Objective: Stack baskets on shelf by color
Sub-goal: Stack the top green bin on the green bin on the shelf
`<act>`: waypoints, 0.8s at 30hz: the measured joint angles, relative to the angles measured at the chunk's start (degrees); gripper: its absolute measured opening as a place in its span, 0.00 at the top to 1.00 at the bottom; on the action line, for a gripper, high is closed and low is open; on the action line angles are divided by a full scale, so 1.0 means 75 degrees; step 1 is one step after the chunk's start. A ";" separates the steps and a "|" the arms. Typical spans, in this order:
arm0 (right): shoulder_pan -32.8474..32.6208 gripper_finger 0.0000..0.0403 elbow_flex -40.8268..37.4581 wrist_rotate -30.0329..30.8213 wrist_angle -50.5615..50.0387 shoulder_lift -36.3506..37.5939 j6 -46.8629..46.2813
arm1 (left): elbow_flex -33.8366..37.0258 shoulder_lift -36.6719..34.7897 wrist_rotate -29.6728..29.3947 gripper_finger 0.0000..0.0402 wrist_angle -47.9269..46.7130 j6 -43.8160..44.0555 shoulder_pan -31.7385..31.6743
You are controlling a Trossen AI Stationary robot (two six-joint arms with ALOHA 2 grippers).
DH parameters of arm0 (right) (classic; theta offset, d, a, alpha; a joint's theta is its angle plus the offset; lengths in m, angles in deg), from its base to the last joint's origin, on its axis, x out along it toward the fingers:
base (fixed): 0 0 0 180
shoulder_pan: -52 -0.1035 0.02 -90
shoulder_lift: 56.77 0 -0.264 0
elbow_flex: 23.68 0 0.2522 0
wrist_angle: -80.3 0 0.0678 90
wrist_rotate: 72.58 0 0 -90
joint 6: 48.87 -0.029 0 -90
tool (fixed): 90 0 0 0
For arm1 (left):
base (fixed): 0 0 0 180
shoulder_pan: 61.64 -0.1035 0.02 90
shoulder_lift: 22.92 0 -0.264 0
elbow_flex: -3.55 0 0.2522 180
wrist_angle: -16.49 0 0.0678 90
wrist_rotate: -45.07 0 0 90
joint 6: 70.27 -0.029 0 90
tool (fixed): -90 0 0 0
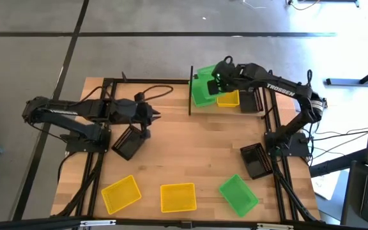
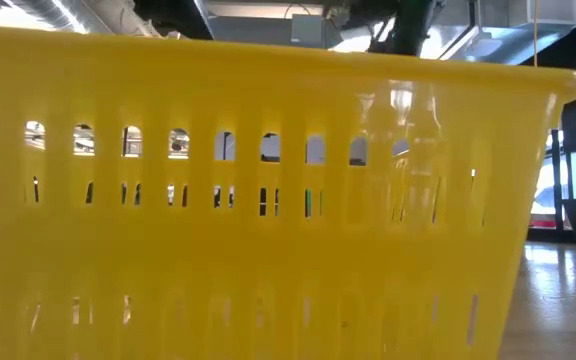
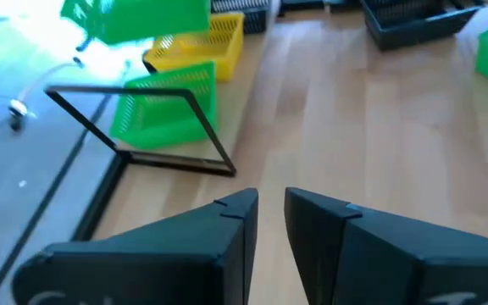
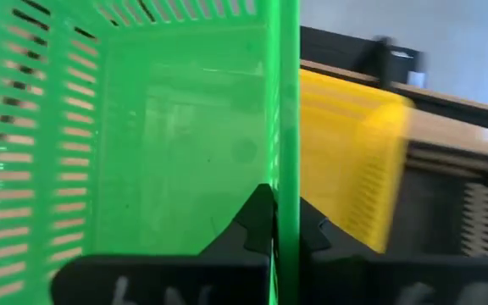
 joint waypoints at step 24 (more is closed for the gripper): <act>0.1111 1.00 -0.2294 -0.1782 0.3622 -0.0374 0.0812 | 0.0000 0.0000 0.0013 0.86 0.0739 -0.0053 -0.0720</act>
